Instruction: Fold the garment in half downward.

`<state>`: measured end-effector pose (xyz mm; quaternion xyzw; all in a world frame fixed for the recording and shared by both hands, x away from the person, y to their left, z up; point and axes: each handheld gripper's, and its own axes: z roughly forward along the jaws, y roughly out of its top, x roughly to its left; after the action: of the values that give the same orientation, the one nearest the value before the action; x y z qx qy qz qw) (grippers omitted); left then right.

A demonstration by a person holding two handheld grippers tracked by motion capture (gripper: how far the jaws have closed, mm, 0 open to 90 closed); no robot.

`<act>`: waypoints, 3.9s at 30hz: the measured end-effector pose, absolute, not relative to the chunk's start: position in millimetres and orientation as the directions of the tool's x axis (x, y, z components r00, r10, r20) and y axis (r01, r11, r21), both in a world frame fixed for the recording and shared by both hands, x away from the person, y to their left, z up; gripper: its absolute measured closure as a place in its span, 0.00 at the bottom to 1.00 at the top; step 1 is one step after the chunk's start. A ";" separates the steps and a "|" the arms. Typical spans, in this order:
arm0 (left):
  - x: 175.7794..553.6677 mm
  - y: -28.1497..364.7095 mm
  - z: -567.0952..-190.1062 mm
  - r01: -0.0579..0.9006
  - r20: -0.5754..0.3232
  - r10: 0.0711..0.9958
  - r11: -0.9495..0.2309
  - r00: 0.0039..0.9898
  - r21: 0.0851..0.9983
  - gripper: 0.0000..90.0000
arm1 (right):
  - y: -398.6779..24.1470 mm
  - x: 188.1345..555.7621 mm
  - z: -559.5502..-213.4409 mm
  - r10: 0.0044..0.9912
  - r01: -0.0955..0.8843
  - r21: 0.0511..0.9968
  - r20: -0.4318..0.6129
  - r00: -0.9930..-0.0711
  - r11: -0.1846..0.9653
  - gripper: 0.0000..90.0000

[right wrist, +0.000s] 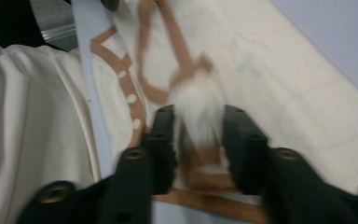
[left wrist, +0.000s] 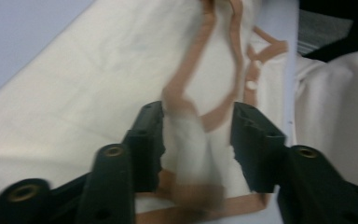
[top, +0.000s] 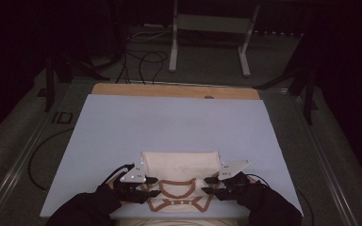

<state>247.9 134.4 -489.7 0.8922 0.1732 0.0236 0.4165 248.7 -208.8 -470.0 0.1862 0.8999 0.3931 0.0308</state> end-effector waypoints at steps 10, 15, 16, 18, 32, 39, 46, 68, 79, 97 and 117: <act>250.2 131.3 -486.9 0.305 -0.125 0.328 -0.583 0.936 0.753 0.39 | -205.9 257.4 -476.8 0.365 0.309 0.720 0.082 -0.927 0.621 0.55; 259.6 128.0 -487.7 0.323 -0.136 0.344 -0.577 0.929 0.750 0.42 | -199.9 266.8 -480.7 0.377 0.323 0.706 0.085 -0.922 0.630 0.64; 261.5 126.3 -487.7 0.327 -0.137 0.347 -0.578 0.928 0.748 0.42 | -198.5 269.2 -482.9 0.377 0.329 0.704 0.093 -0.921 0.630 0.65; 265.7 123.0 -488.2 0.330 -0.142 0.347 -0.576 0.927 0.748 0.43 | -196.1 272.8 -487.7 0.380 0.342 0.698 0.107 -0.919 0.629 0.66; 280.2 114.5 -508.5 0.393 -0.238 0.320 -0.623 0.917 0.677 0.85 | -187.2 276.6 -508.2 0.346 0.363 0.611 0.152 -0.926 0.703 0.81; 280.2 113.8 -510.2 0.395 -0.253 0.308 -0.618 0.917 0.680 0.97 | -183.6 274.2 -506.3 0.348 0.354 0.613 0.134 -0.928 0.706 0.90; 275.5 116.0 -499.9 0.358 -0.230 0.281 -0.607 0.932 0.710 0.97 | -189.2 271.0 -487.6 0.368 0.331 0.664 0.090 -0.925 0.670 1.00; 237.0 122.9 -487.7 0.245 -0.185 0.160 -0.624 0.970 0.742 0.96 | -197.6 226.9 -460.1 0.315 0.271 0.733 0.082 -0.946 0.624 1.00; 221.5 124.8 -487.2 0.181 -0.156 0.096 -0.652 0.983 0.736 0.85 | -200.2 213.1 -467.6 0.261 0.270 0.723 0.128 -0.957 0.635 0.99; 237.9 138.9 -480.0 0.277 -0.172 0.232 -0.573 0.957 0.771 0.12 | -205.6 224.1 -473.3 0.281 0.284 0.783 0.146 -0.949 0.554 0.30; 268.9 148.8 -471.8 0.288 -0.135 0.310 -0.527 0.941 0.800 0.04 | -220.0 255.9 -460.0 0.370 0.282 0.824 0.096 -0.924 0.490 0.15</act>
<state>268.9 148.8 -471.8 0.8737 0.1710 0.0119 0.4552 255.9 -220.0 -460.0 0.1894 0.8620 0.4679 0.0470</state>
